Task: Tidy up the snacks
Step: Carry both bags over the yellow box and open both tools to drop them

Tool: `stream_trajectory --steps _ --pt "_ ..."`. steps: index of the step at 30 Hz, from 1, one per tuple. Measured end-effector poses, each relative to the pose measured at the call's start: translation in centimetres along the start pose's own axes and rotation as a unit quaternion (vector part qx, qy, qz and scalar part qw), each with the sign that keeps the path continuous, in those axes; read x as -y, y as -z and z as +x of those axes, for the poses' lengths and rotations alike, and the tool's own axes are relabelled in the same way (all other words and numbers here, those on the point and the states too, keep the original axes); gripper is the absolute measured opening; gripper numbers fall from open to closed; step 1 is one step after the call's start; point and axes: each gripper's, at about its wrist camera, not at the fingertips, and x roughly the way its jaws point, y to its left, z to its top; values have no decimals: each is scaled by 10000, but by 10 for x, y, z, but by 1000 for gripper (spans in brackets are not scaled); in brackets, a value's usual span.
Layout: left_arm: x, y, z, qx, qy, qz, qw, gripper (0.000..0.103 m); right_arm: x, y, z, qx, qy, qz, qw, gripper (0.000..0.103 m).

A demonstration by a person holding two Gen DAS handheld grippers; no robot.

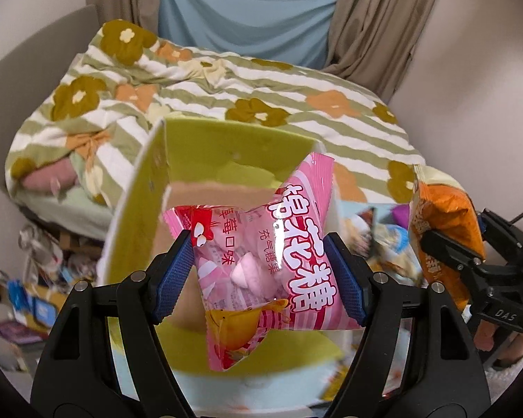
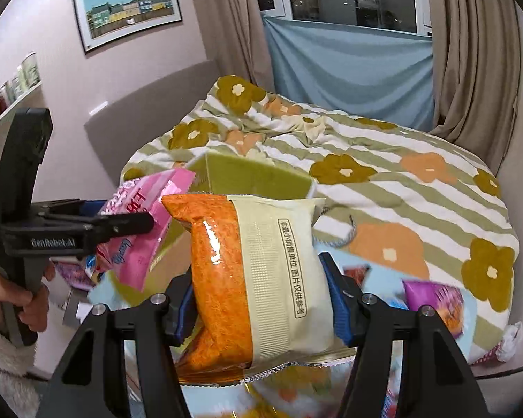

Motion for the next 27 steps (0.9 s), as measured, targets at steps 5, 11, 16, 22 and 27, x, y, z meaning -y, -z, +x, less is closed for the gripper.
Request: stream_trajectory --steps 5,11,16,22,27 --pt "-37 -40 50 -251 8 161 9996 74 -9 -40 56 -159 121 379 9991 58" --pt "-55 -65 117 -583 -101 465 9972 76 -6 -64 114 -408 458 840 9946 58" --pt "-59 -70 142 -611 -150 473 9969 103 -4 -68 139 -590 611 1006 9913 58" --pt "-64 -66 131 -508 -351 506 9968 103 -8 -71 149 -683 799 817 9911 58" --pt "-74 -51 104 -441 -462 376 9973 103 -12 -74 155 -687 732 705 9925 58"
